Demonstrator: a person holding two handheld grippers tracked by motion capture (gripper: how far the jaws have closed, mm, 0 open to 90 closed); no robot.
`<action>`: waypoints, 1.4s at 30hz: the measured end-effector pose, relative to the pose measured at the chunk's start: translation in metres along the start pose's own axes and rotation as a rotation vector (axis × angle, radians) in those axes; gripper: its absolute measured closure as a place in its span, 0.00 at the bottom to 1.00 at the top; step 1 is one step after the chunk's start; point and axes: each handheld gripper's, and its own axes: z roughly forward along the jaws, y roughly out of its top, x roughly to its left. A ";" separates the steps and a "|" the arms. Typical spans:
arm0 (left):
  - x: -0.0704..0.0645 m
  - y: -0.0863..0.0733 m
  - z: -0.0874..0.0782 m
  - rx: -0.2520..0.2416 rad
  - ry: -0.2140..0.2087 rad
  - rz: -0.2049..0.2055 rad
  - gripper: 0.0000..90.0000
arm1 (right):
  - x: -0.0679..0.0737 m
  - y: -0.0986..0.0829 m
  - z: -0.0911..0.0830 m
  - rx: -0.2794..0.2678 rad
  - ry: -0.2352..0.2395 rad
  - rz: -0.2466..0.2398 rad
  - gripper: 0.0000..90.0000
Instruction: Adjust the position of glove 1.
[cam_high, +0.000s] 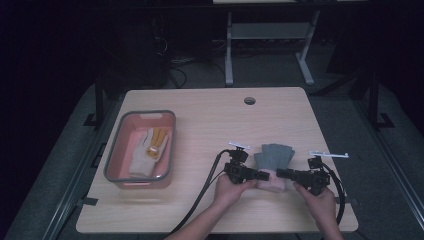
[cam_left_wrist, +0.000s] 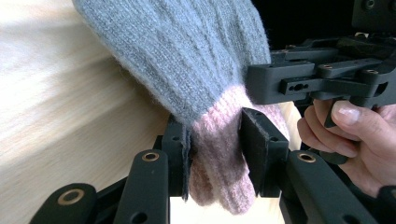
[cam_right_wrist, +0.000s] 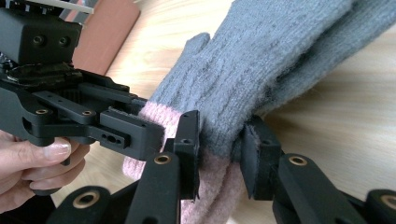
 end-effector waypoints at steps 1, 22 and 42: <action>0.000 0.000 -0.003 -0.002 0.001 0.002 0.71 | 0.002 0.001 0.001 -0.002 0.006 0.003 0.78; 0.000 0.012 -0.047 -0.045 0.019 0.031 0.73 | 0.035 0.028 0.014 -0.004 0.043 -0.042 0.79; 0.010 0.024 -0.084 -0.078 0.031 0.038 0.73 | 0.059 0.056 0.033 0.017 0.078 -0.082 0.79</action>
